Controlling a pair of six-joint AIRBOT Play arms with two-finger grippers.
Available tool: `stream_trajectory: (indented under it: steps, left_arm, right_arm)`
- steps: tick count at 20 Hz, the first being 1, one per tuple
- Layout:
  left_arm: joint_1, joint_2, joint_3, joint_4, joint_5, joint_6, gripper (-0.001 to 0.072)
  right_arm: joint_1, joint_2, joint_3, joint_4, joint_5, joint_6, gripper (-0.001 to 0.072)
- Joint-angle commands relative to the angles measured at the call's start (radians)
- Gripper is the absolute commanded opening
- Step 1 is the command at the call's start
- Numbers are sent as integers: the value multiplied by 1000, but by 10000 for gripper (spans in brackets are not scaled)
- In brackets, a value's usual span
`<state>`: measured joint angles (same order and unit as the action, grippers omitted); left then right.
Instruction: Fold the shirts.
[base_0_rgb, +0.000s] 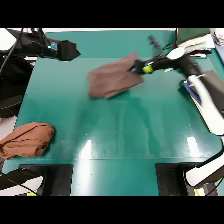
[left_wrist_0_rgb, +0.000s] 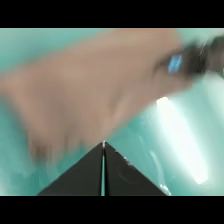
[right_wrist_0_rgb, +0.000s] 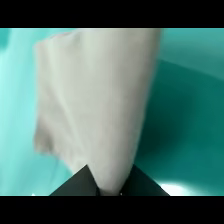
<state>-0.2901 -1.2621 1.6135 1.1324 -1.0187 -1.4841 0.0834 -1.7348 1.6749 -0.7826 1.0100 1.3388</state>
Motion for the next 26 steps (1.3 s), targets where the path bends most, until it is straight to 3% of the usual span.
stream_trajectory:
  steps: [1,6,10,20,24,26]
  left_arm:
    - [-69,1,0,1,27,0,23]
    - [-90,1,0,-14,50,-8,23]
    - [-90,1,0,-14,50,-24,23]
    - [-90,1,0,-14,36,-45,23]
    - [-90,1,0,-14,30,-45,23]
    - [-90,1,0,-14,30,-44,23]
  right_arm:
    - [-246,77,34,-114,58,23,22]
    - [-597,117,34,-113,70,23,21]
    - [-749,116,34,-100,54,23,22]
    - [-715,116,382,-77,93,23,21]
    - [-742,183,308,-83,102,22,21]
    - [-774,236,228,-85,135,-27,22]
